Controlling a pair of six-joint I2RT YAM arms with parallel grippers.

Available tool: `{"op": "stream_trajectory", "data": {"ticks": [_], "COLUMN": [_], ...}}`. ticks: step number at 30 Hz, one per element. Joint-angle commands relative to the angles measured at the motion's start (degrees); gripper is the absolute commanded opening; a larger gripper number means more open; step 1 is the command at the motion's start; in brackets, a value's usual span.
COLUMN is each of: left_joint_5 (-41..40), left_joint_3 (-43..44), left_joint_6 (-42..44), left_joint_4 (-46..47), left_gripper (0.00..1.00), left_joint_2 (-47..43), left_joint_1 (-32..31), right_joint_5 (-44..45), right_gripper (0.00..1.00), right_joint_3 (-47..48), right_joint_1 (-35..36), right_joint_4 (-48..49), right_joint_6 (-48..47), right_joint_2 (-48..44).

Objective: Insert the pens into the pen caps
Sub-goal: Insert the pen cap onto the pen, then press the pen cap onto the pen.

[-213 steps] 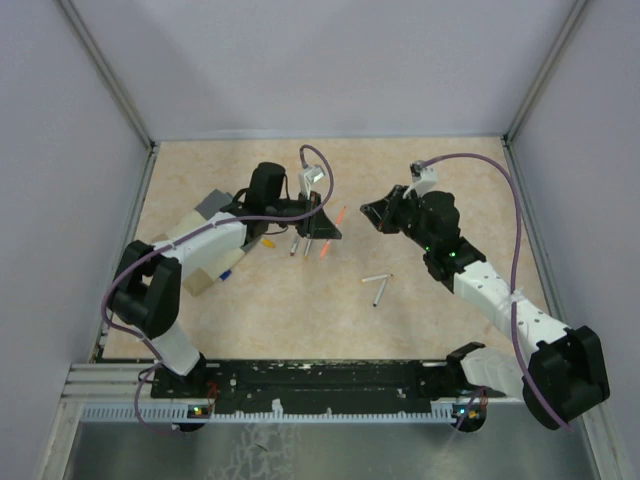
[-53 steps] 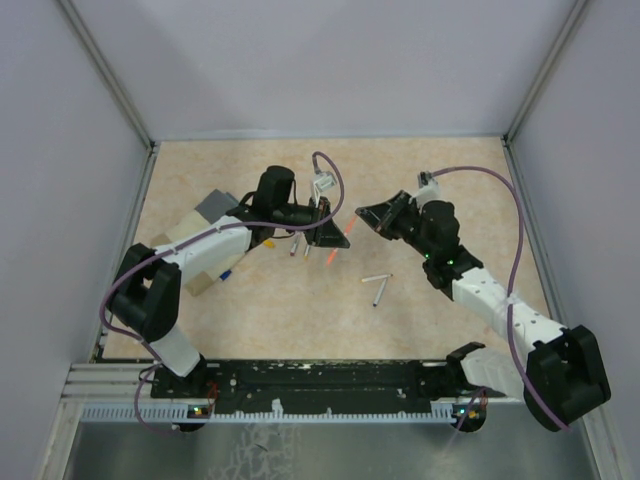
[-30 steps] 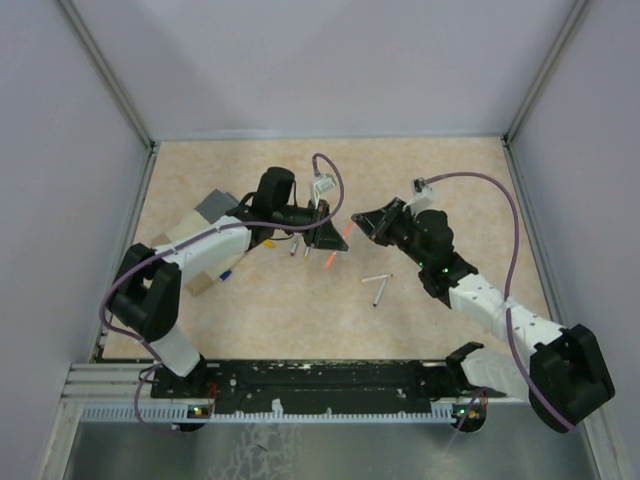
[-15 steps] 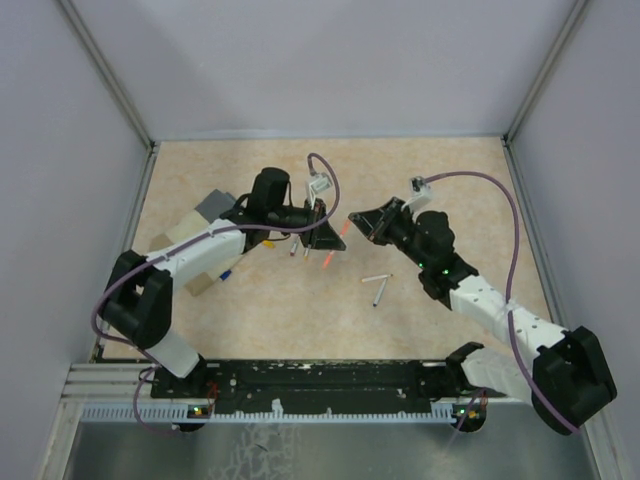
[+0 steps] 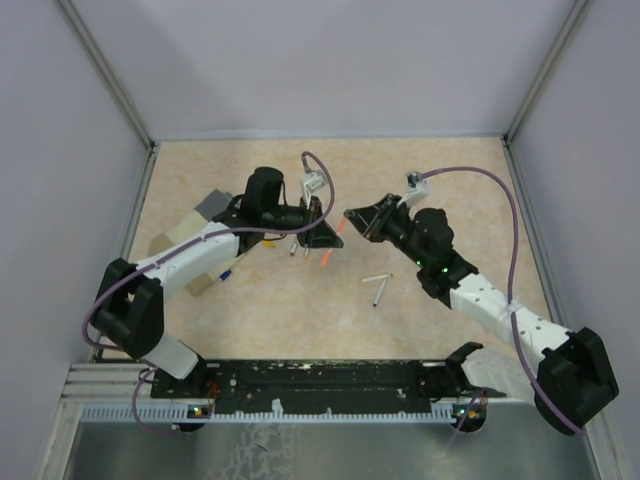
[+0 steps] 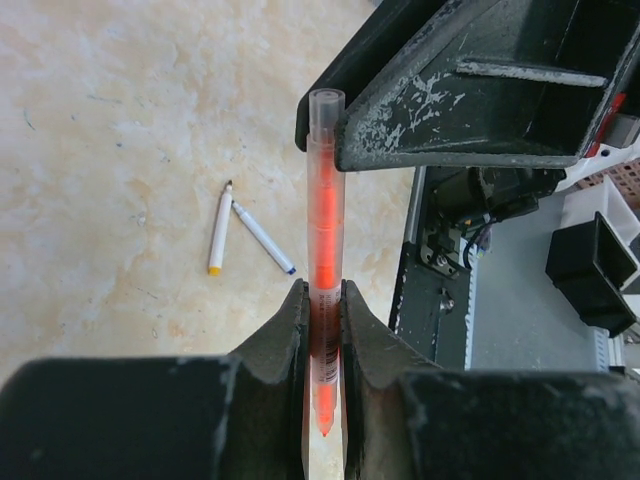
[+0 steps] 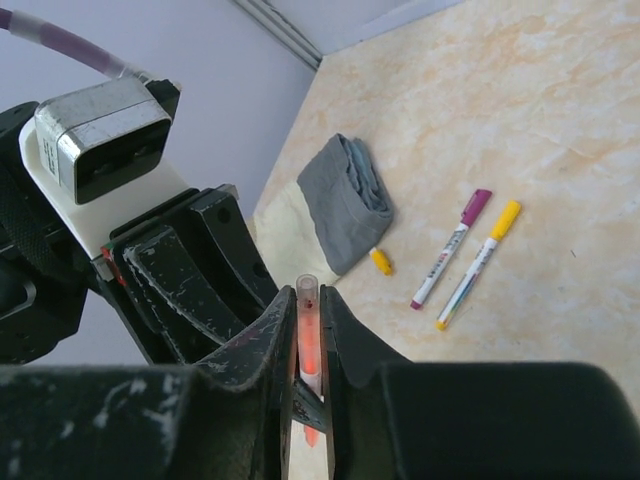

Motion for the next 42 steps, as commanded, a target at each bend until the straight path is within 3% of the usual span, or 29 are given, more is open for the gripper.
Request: {"op": "stream_trajectory", "data": {"ticks": [1, 10, 19, 24, 31, 42], "left_joint_5": [-4.02, -5.92, -6.82, -5.20, -4.28, -2.99], "left_joint_3": [1.77, 1.23, 0.13, -0.66, -1.28, -1.45], "left_joint_6": [2.11, 2.05, 1.04, 1.24, 1.48, 1.52], "left_joint_4": [6.70, 6.63, 8.34, 9.56, 9.82, 10.69], "left_gripper": [0.00, 0.00, 0.00, 0.00, 0.00, 0.00], "left_joint_2": [-4.74, -7.79, -10.47, -11.13, -11.64, -11.32], "left_joint_1": [0.19, 0.16, 0.16, 0.16, 0.16, 0.09], "right_joint_5": [-6.97, -7.24, 1.93, 6.41, 8.60, 0.12], "right_gripper": [0.16, 0.30, 0.41, 0.41, 0.41, 0.39], "right_joint_3": [5.95, 9.93, 10.65, 15.40, 20.04, 24.38], "right_joint_1": [2.89, 2.88, 2.80, 2.80, 2.79, 2.78], "right_joint_4": [-2.66, -4.87, -14.76, -18.72, -16.04, -13.31], "right_joint_6": [-2.67, -5.94, -11.14, -12.51, -10.52, -8.67], "right_joint_2": [-1.38, -3.70, -10.60, -10.28, -6.47, 1.05]}}
